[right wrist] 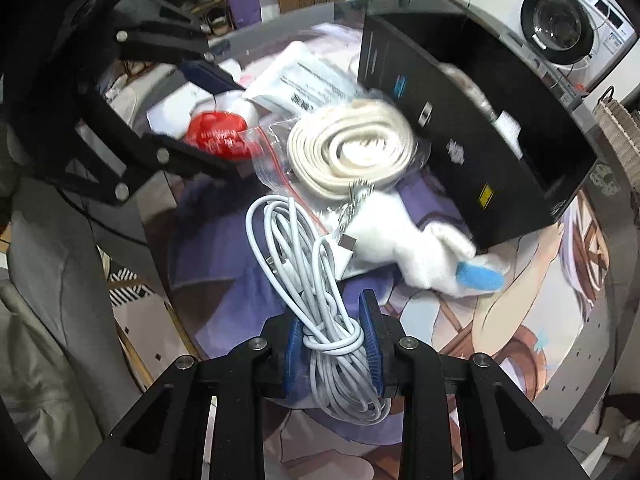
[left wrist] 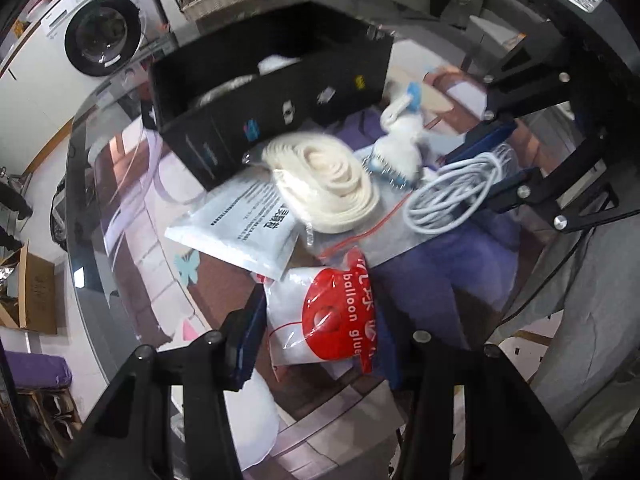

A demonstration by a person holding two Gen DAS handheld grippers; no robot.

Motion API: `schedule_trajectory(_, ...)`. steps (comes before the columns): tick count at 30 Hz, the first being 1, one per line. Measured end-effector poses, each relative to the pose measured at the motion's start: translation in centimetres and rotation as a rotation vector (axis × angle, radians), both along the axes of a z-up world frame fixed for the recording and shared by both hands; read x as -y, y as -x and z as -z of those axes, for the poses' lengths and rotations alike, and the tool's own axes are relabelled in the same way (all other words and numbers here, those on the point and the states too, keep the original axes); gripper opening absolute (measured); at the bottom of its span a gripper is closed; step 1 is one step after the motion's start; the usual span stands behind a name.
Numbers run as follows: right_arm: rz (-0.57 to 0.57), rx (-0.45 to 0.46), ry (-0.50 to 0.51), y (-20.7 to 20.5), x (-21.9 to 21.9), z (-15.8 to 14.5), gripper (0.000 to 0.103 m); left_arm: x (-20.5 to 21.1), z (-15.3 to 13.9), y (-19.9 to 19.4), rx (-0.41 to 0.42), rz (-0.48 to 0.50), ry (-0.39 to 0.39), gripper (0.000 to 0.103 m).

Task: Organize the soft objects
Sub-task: 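Lift the red bag with the left tool while the right tool lifts the cable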

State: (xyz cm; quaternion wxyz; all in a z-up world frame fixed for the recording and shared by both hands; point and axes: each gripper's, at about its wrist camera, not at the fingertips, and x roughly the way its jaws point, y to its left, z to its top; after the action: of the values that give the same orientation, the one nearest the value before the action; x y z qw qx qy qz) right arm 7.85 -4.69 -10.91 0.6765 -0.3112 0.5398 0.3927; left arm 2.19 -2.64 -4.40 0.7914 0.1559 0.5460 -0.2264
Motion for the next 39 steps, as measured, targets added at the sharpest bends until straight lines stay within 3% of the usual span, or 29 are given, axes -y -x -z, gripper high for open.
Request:
schedule_trajectory(10, 0.104, 0.096, -0.174, -0.9, 1.0, -3.8, 0.028, -1.4, -4.9, -0.7, 0.170, -0.069, 0.132, 0.048)
schedule_trajectory(19, 0.230, 0.286, -0.404, -1.1, 2.2, -8.4, 0.028, -2.2, -8.9, -0.9, 0.469, -0.169, 0.176, 0.048)
schedule_trajectory(24, 0.307, 0.378, -0.559, -1.1, 3.0, -10.7, 0.028, -2.3, -10.6, -0.3, 0.604, -0.197, 0.239, 0.048)
schedule_trajectory(28, 0.374, 0.525, -0.675, 0.4, 4.1, -12.1, 0.028, -2.0, -11.2, -0.2, 0.665, -0.205, 0.255, 0.048)
schedule_trajectory(31, 0.417, 0.637, -0.697, 1.6, 4.5, -12.5, 0.028, -1.6, -11.3, -0.4, 0.694, -0.211, 0.270, 0.048)
schedule_trajectory(39, 0.446, 0.691, -0.730, 2.0, 5.2, -12.8, 0.028, -0.7, -11.6, -0.9, 0.748, -0.232, 0.287, 0.048)
